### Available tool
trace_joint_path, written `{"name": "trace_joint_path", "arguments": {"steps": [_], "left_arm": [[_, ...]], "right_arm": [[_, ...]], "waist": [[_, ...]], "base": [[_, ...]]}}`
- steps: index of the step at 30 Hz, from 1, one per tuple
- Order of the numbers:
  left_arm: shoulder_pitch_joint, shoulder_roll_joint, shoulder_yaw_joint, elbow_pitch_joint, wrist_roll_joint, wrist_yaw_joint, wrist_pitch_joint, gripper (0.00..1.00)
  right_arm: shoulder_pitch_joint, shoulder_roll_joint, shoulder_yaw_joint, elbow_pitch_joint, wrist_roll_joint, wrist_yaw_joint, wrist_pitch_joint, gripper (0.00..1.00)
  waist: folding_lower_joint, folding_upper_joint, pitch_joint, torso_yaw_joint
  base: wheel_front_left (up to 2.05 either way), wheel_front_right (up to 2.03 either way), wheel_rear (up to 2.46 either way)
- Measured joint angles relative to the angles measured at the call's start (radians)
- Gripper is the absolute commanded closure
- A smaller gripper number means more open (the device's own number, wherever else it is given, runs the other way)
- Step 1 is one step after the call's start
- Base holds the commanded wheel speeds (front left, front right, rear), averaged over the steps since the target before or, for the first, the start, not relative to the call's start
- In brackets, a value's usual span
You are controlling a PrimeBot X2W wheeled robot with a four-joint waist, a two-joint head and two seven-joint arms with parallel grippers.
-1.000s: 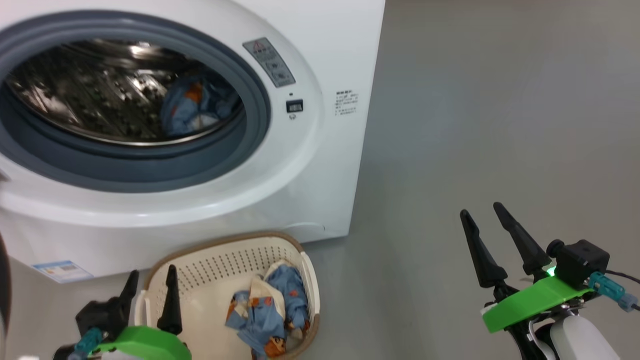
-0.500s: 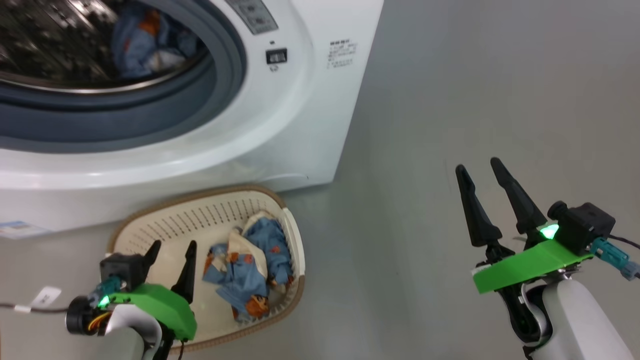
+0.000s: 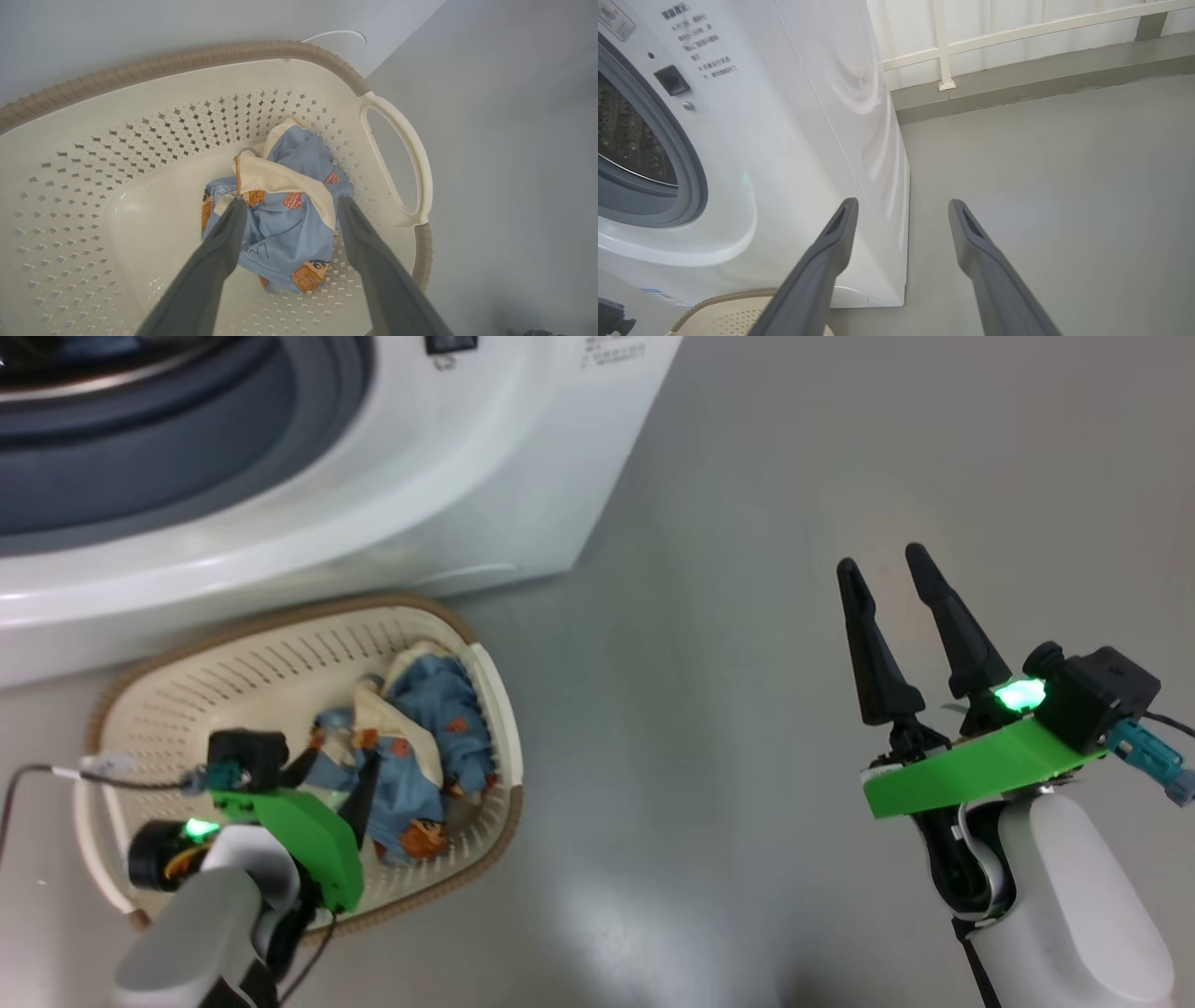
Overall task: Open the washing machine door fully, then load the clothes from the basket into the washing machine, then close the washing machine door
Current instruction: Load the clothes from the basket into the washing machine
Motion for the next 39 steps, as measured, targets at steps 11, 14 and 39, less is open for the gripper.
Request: {"name": "trace_joint_path", "arguments": {"steps": [11,14,39], "left_arm": [[-0.125,0.066,-0.178,0.047,-0.162,0.000,0.048,0.00],[-0.153,0.077,-0.215,0.054,-0.205,0.000,0.059,0.00],[-0.357,0.066,-0.325,0.327,-0.306,0.021,0.170,0.00]], "right_arm": [[-0.051,0.031,0.000,-0.021,-0.006,0.000,0.000,0.00],[-0.054,0.040,0.001,-0.026,-0.006,0.000,0.000,0.00],[-0.089,0.072,0.023,-0.043,-0.006,0.000,0.000,0.00]], "waist": [[0.0000,0.0000,0.147,-0.064],[0.0000,0.0000,0.179,-0.083],[0.0000,0.0000,0.327,-0.178]], "base": [[0.00,0.00,0.00],[0.00,0.00,0.00],[0.01,0.01,0.01]]}}
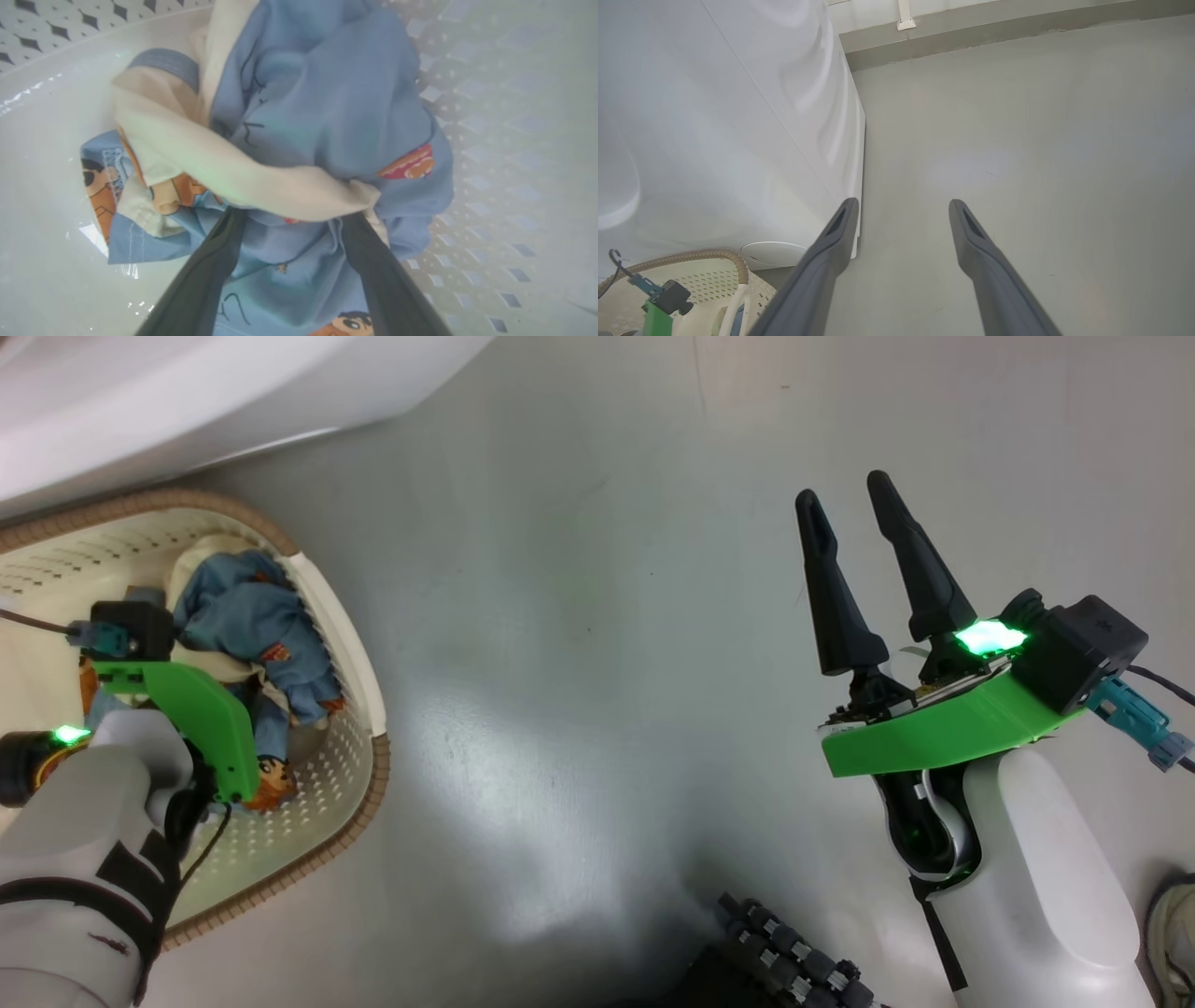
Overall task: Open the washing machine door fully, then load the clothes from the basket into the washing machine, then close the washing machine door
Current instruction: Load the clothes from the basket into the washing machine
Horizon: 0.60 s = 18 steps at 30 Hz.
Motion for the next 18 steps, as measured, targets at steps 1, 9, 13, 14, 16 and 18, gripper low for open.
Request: {"name": "trace_joint_path", "arguments": {"steps": [1,9,13,14,16,18], "left_arm": [[0.000,-0.003,0.001,0.002,-0.002,0.000,0.000,0.00],[0.003,-0.021,-0.003,0.009,-0.010,-0.009,-0.032,1.00],[0.018,-0.024,-0.002,0.013,-0.024,-0.013,-0.051,1.00],[0.026,-0.026,-0.002,0.012,-0.026,-0.016,-0.062,1.00],[0.047,-0.030,-0.002,0.010,-0.031,-0.016,-0.082,1.00],[0.071,-0.034,-0.004,-0.001,-0.035,-0.021,-0.101,1.00]], "right_arm": [[0.000,0.000,0.000,0.000,0.000,0.000,0.000,0.00],[0.000,0.002,0.005,0.003,-0.003,0.000,0.000,0.00],[0.000,0.002,0.006,0.009,-0.003,0.000,0.000,0.00],[0.000,0.002,0.006,0.011,-0.003,0.000,0.000,0.00],[0.000,0.002,0.006,0.014,-0.003,0.000,0.000,0.00],[0.000,0.002,0.007,0.018,-0.003,0.000,0.000,0.00]], "waist": [[0.0000,0.0000,-0.001,0.001],[0.0000,0.0000,-0.031,0.008],[0.0000,0.0000,-0.058,0.011],[0.0000,0.0000,-0.066,0.012],[0.0000,0.0000,-0.085,0.014],[-0.0001,0.0000,-0.106,0.017]], "base": [[0.00,0.00,0.00],[0.00,0.00,0.00],[0.00,0.00,0.00],[0.00,0.00,0.00],[0.00,0.00,0.00],[0.00,0.00,0.00]]}}
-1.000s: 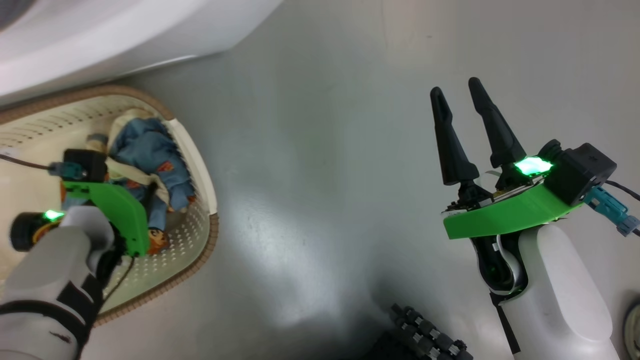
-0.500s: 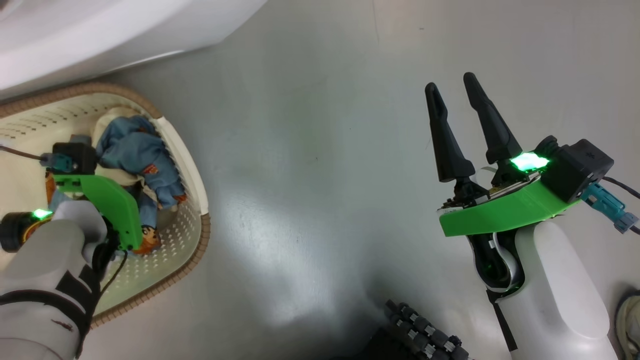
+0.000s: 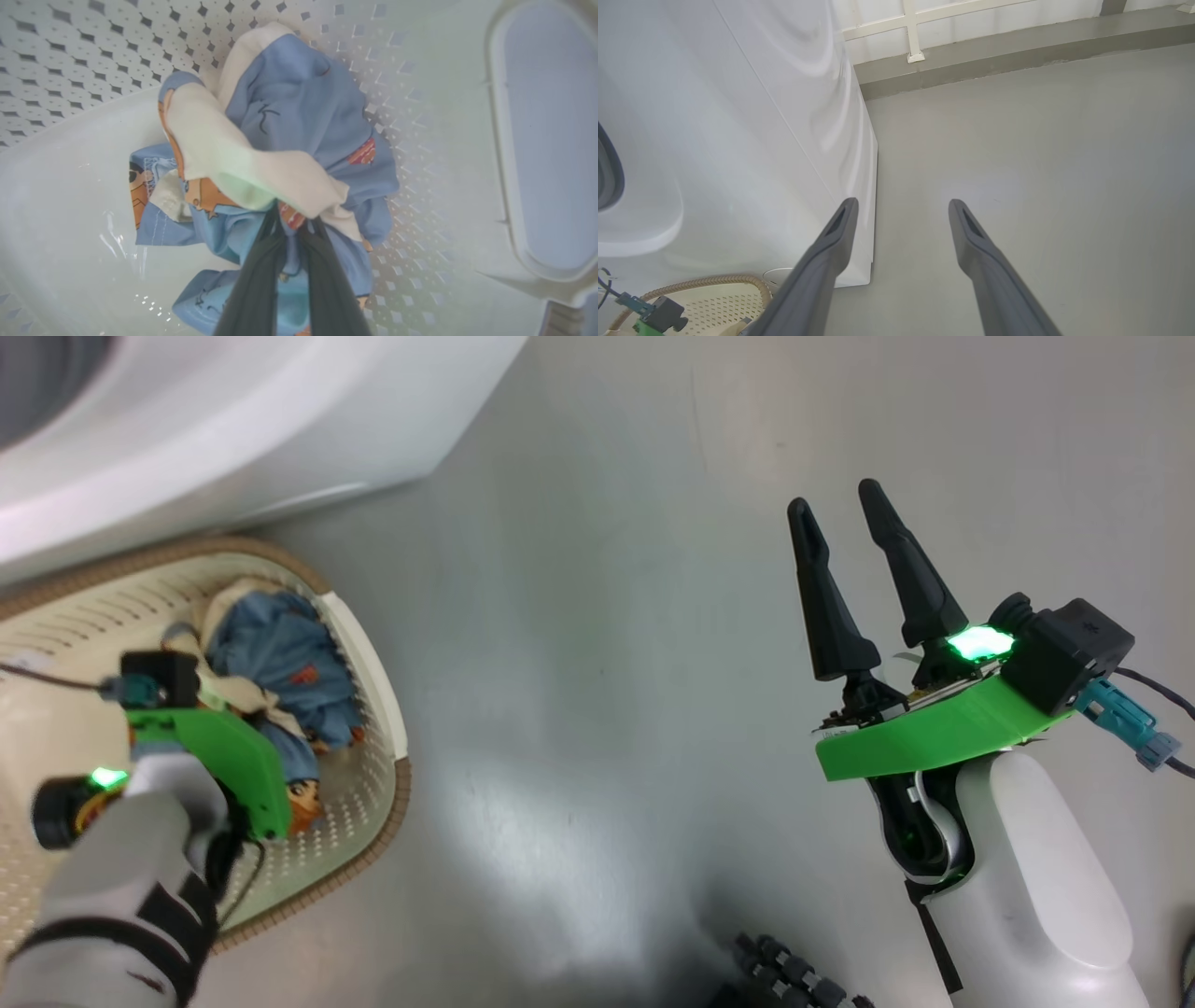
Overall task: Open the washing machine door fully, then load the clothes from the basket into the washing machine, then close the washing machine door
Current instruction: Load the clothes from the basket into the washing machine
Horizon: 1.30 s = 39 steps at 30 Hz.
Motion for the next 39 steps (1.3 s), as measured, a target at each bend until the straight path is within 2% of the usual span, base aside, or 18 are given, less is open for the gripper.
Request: {"name": "trace_joint_path", "arguments": {"steps": [15,22,27,39], "left_arm": [[0.206,-0.014,-0.090,-0.209,-0.097,0.000,-0.130,1.00],[0.287,-0.011,-0.098,-0.297,-0.115,0.000,-0.163,1.00],[0.349,0.006,0.003,-0.393,-0.066,0.000,-0.165,1.00],[0.584,0.007,0.268,-0.633,0.153,0.012,-0.165,1.00]], "right_arm": [[0.053,-0.049,0.007,0.058,0.002,0.000,0.000,0.00],[0.118,-0.081,0.008,0.085,0.005,0.000,0.000,0.00],[0.165,-0.099,0.008,0.097,0.011,0.000,0.000,0.00],[0.269,-0.133,0.008,0.126,0.021,0.000,0.000,0.00]], "waist": [[0.0000,0.0000,-0.213,0.052],[0.0001,0.0000,-0.344,0.096],[0.0000,0.0000,-0.435,0.131],[0.0000,0.0000,-0.631,0.210]], "base": [[0.00,0.00,0.00],[0.00,0.00,0.00],[0.00,0.00,0.00],[0.00,0.00,0.00]]}}
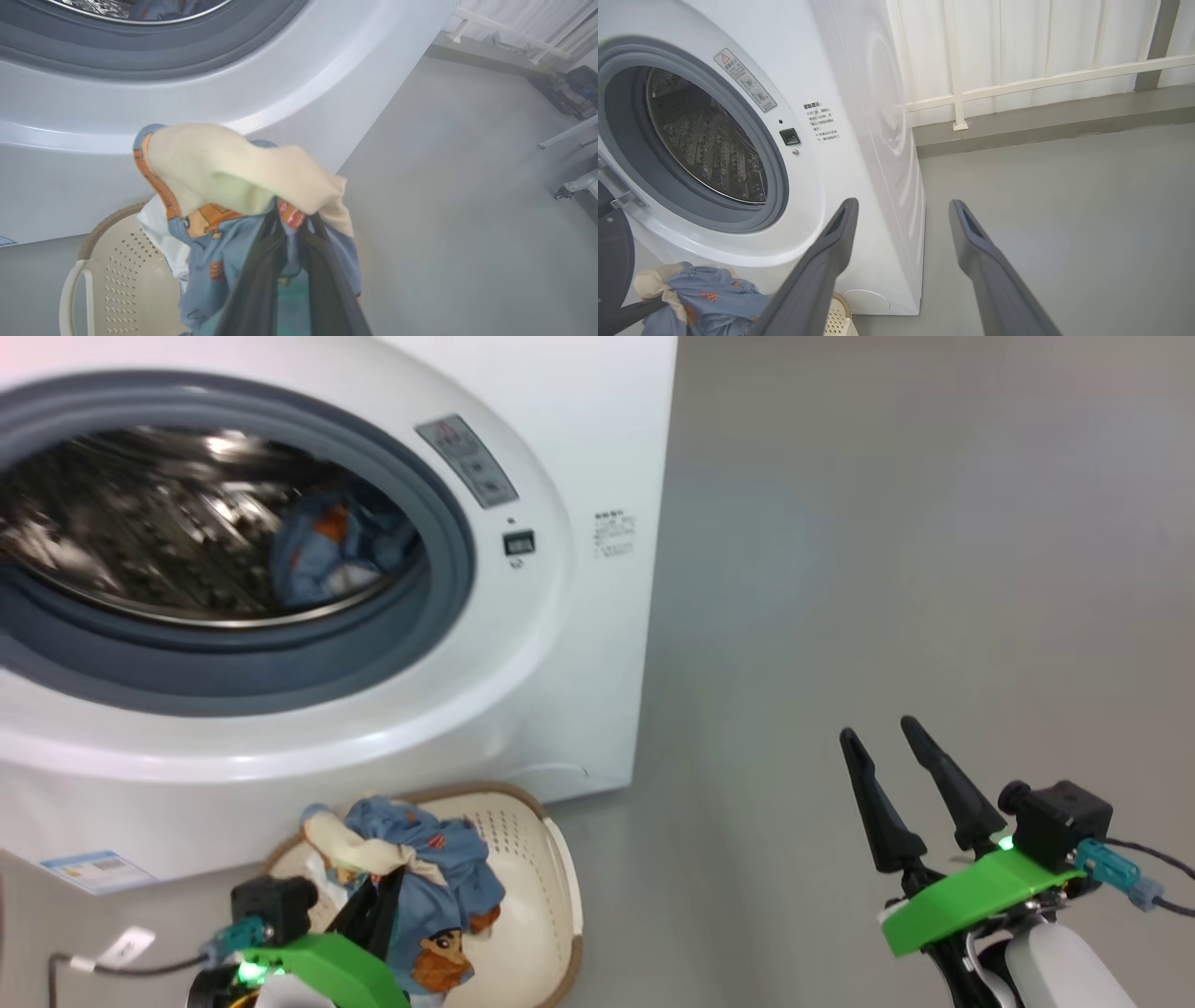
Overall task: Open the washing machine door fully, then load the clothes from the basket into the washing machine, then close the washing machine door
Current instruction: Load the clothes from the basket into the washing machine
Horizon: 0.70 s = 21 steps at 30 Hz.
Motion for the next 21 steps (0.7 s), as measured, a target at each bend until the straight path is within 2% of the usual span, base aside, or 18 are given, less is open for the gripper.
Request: {"name": "trace_joint_path", "arguments": {"steps": [7,15,21], "left_arm": [[0.121,-0.007,0.136,-0.169,0.104,0.035,0.000,1.00],[0.210,-0.024,0.249,-0.336,0.190,0.076,0.000,1.00],[0.252,-0.039,0.320,-0.433,0.241,0.078,0.000,1.00]], "right_arm": [[0.055,-0.015,-0.011,0.002,0.000,0.000,0.000,0.00],[0.087,-0.022,-0.038,-0.005,0.000,0.000,0.000,0.00],[0.096,-0.024,-0.044,-0.015,0.000,0.000,0.000,0.00]], "waist": [[0.0000,0.0000,-0.098,0.041],[0.0000,0.0000,-0.160,0.096],[0.0000,0.0000,-0.184,0.124]], "base": [[0.00,0.00,0.00],[0.00,0.00,0.00],[0.00,0.00,0.00]]}}
